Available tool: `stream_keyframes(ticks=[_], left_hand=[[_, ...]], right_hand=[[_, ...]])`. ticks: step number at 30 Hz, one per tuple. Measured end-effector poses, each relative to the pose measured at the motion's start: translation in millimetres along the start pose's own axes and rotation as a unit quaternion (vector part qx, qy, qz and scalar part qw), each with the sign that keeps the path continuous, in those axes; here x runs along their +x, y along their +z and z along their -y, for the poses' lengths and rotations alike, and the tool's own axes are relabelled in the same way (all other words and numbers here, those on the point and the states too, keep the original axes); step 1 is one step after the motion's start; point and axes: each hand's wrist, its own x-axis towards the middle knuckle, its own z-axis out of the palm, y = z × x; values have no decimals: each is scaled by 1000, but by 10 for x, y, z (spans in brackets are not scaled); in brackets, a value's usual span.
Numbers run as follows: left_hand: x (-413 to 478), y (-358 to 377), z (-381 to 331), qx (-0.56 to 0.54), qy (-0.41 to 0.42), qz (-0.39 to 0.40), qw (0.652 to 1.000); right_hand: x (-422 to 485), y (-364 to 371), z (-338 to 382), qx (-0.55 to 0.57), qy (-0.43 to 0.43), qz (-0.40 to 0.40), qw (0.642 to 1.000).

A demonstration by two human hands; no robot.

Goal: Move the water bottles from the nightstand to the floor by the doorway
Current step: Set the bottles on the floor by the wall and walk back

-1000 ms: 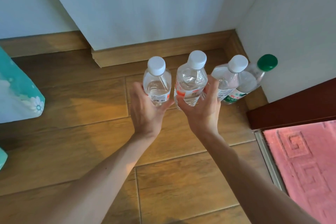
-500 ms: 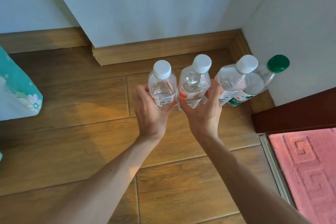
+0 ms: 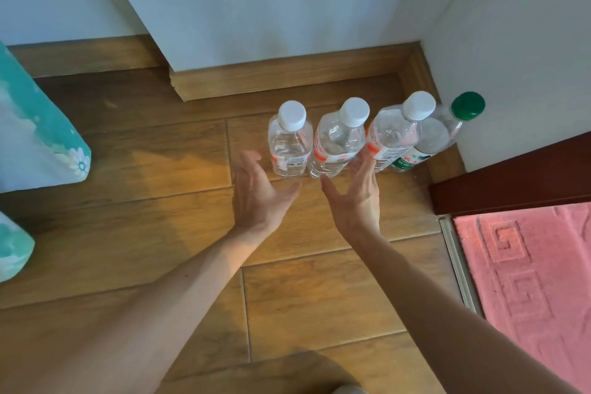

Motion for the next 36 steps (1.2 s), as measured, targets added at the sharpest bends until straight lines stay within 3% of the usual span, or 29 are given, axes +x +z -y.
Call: stream_keyframes(ticks=[3, 7, 11, 17, 29, 36], left_hand=[[-178, -327, -60, 133, -52, 122, 982], [-473, -880, -262, 259, -73, 251, 930], [-833, -1442, -686, 352, -81, 287, 887], [-1369, -2275, -1339, 351, -75, 343, 868], [-2008, -4301, -2550, 353, 4, 330, 875], [-2342, -5416, -3071, 352, 19, 290, 890]], right_hand=[[-183, -247, 113, -102, 85, 84, 988], [-474, -640, 459, -286, 110, 266, 914], [-836, -1058, 961, -364, 71, 360, 856], [-1367, -1700, 1812, -424, 8, 407, 809], [-2228, -2831, 3540, -413, -80, 421, 803], [-2784, -3319, 4759, -346, -114, 385, 848]])
